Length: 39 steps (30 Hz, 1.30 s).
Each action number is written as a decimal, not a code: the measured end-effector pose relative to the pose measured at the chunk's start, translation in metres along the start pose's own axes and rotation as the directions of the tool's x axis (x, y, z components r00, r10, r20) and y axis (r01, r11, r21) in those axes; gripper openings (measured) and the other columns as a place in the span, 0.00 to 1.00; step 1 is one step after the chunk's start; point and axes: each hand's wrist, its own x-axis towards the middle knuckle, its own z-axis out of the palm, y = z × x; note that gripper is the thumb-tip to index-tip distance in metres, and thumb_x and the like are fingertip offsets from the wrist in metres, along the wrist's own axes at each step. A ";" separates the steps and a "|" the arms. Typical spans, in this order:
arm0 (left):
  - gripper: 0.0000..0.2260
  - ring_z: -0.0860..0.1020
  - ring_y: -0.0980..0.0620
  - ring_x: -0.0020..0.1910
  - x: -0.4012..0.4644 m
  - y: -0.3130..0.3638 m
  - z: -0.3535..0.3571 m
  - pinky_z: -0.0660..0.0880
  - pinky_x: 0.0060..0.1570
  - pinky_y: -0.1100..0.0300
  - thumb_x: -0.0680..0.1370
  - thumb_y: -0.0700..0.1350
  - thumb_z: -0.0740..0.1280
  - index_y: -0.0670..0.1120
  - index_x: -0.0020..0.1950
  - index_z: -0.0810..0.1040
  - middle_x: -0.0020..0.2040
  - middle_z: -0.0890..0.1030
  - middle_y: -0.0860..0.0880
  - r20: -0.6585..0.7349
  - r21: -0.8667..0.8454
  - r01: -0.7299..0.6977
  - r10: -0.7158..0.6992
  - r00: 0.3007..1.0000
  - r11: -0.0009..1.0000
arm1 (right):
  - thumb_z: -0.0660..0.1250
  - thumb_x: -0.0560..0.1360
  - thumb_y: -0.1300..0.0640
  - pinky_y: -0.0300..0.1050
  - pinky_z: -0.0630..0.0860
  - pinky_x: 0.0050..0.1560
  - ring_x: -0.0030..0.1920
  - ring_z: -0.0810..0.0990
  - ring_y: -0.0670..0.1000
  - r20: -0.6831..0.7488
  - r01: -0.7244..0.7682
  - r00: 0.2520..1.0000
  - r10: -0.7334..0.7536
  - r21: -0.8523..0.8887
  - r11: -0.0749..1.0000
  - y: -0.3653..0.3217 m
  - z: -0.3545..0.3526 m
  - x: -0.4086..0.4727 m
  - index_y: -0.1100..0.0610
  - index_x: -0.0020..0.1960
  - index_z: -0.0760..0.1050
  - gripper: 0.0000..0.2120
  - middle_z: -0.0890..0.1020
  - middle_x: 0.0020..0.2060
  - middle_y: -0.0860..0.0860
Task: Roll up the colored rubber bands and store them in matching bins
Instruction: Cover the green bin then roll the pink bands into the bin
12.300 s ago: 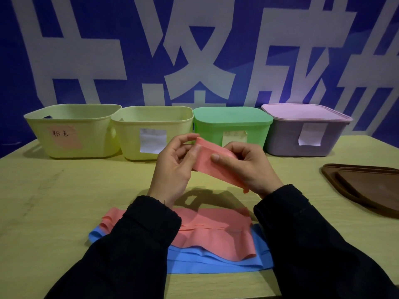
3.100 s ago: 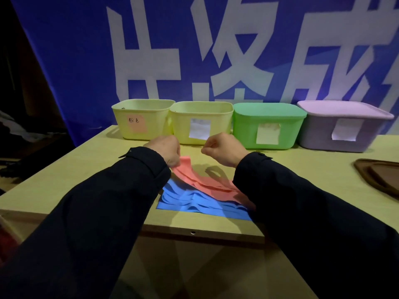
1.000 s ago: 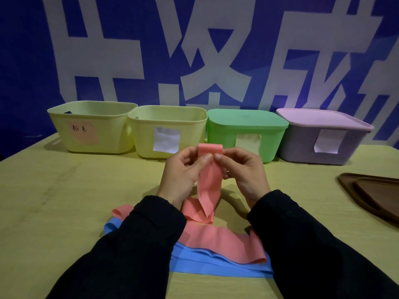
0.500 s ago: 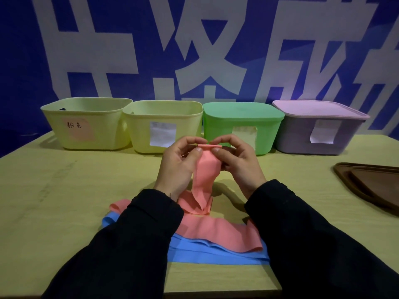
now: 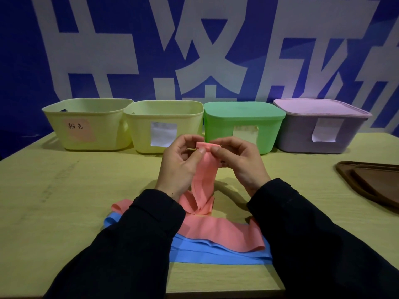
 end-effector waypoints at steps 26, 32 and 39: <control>0.08 0.84 0.46 0.52 0.000 0.000 0.000 0.81 0.54 0.53 0.74 0.42 0.74 0.50 0.51 0.82 0.51 0.84 0.48 0.001 -0.048 -0.008 0.008 1.000 0.999 | 0.72 0.74 0.66 0.41 0.79 0.44 0.42 0.82 0.48 0.025 0.060 0.998 -0.059 -0.026 0.998 0.009 -0.004 0.004 0.60 0.48 0.82 0.04 0.85 0.39 0.51; 0.09 0.83 0.54 0.46 0.001 0.002 0.000 0.79 0.47 0.62 0.77 0.36 0.72 0.50 0.47 0.82 0.43 0.84 0.54 0.000 0.018 -0.011 0.011 1.000 1.000 | 0.73 0.74 0.66 0.46 0.80 0.50 0.45 0.83 0.51 0.017 0.092 0.996 -0.092 -0.063 0.994 0.008 -0.005 0.003 0.60 0.51 0.81 0.06 0.85 0.44 0.56; 0.09 0.84 0.48 0.50 0.000 0.003 -0.001 0.81 0.50 0.54 0.75 0.36 0.73 0.51 0.48 0.82 0.48 0.85 0.49 -0.012 -0.002 -0.011 0.011 1.000 1.000 | 0.71 0.76 0.66 0.43 0.80 0.47 0.43 0.83 0.47 0.037 0.072 0.997 -0.071 -0.044 0.996 0.008 -0.003 0.003 0.59 0.51 0.83 0.06 0.86 0.41 0.51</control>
